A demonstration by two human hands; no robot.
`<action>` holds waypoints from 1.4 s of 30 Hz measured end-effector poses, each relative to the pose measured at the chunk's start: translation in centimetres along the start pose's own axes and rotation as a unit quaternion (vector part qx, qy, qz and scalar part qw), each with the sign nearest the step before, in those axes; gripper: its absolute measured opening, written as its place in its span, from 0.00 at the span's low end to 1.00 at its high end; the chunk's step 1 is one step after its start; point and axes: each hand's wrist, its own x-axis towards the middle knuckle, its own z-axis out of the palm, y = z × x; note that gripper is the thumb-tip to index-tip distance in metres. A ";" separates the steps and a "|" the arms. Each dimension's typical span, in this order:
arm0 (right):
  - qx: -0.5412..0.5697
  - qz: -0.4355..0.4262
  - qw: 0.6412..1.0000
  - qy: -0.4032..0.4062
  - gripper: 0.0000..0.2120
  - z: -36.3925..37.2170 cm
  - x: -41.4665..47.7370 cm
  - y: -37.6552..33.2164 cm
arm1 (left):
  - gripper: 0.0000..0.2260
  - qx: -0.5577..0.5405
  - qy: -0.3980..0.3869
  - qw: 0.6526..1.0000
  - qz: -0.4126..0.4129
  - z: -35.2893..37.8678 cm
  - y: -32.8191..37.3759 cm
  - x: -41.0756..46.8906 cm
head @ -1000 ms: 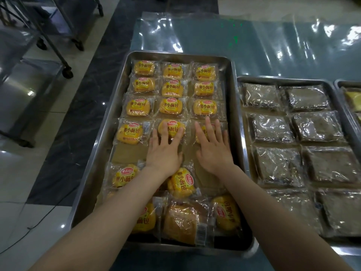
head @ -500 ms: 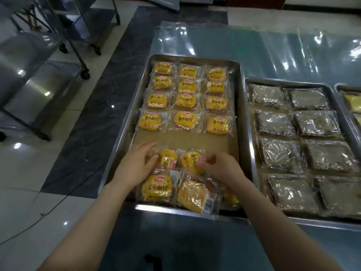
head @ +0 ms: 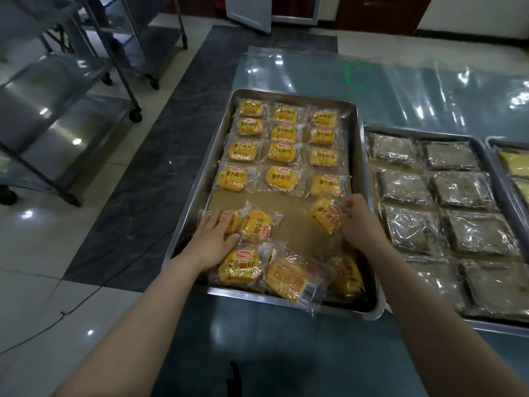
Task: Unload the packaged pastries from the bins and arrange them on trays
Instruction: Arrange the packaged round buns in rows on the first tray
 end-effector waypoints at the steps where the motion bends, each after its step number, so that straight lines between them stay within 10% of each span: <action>1: -0.039 0.002 0.999 -0.017 0.10 -0.3 0.3 -0.1 | 0.29 0.012 -0.012 1.000 -0.006 0.1 0.0 0.1; 5: -0.257 -0.054 0.964 0.052 0.18 0.7 1.0 -0.4 | 0.30 0.022 -0.036 0.999 -0.018 0.6 -0.2 0.5; 12: -0.227 -0.009 0.969 -0.095 0.39 6.1 -0.1 -0.7 | 0.30 0.031 -0.013 0.999 -0.003 1.3 -0.3 0.3; 22: -0.307 -0.149 0.935 -0.096 0.30 4.6 -0.5 1.7 | 0.28 0.025 0.039 0.999 0.005 2.0 -0.4 0.1; 30: -0.181 -0.145 0.973 -0.012 0.26 3.9 -0.4 -1.1 | 0.29 0.016 0.028 0.999 0.007 1.8 -0.4 0.0; 37: -0.036 0.004 0.977 -0.211 0.20 5.9 -0.7 -6.5 | 0.29 0.015 0.016 1.000 0.006 1.6 -0.4 0.0; 42: 0.166 0.096 0.961 -0.199 0.16 6.6 -0.5 -7.8 | 0.29 0.019 0.018 1.000 0.010 1.7 -0.5 -0.1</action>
